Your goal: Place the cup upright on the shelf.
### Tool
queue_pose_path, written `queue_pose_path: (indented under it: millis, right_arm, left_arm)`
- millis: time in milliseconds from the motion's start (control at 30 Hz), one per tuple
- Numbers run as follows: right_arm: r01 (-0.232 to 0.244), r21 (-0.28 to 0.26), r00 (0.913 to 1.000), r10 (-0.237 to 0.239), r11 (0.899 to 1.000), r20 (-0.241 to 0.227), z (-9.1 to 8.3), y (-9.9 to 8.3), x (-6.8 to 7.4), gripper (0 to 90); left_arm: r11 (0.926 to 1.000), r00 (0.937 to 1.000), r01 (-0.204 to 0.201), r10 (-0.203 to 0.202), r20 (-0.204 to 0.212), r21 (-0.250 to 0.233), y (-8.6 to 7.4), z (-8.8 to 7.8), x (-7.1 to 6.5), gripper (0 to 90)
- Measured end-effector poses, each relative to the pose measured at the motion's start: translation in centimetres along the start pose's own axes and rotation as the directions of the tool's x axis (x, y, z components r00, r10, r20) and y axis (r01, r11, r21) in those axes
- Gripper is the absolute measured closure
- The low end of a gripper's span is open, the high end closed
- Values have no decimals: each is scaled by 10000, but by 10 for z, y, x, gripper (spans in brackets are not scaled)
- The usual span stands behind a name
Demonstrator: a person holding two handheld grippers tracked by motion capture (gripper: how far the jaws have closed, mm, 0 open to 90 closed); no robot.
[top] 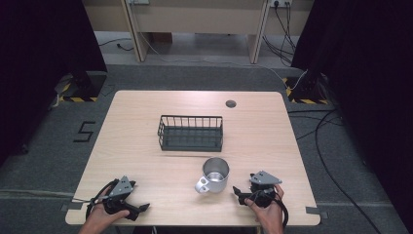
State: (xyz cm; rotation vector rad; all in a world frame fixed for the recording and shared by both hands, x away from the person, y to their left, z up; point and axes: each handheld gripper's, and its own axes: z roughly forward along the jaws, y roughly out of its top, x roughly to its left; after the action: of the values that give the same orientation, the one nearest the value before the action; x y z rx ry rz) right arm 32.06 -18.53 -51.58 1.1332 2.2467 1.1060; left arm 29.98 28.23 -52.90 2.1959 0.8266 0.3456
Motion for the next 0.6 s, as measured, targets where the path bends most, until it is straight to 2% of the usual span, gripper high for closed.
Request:
queue_pose_path:
  millis: [167,433,600]
  right_arm:
    - [17,-386,10000,-21,9993,-94,-6,-1,2,168]
    - [292,-1109,9983,-346,9934,-468,-18,3,7,158]
    - [465,-1782,9942,-627,9829,-868,-25,9,12,154]
  left_arm:
    - [10000,10000,-2,2,-1,2,0,0,0,0]
    - [10000,10000,-2,2,-1,1,0,0,0,0]
    - [10000,10000,0,0,2,-1,0,0,0,0]
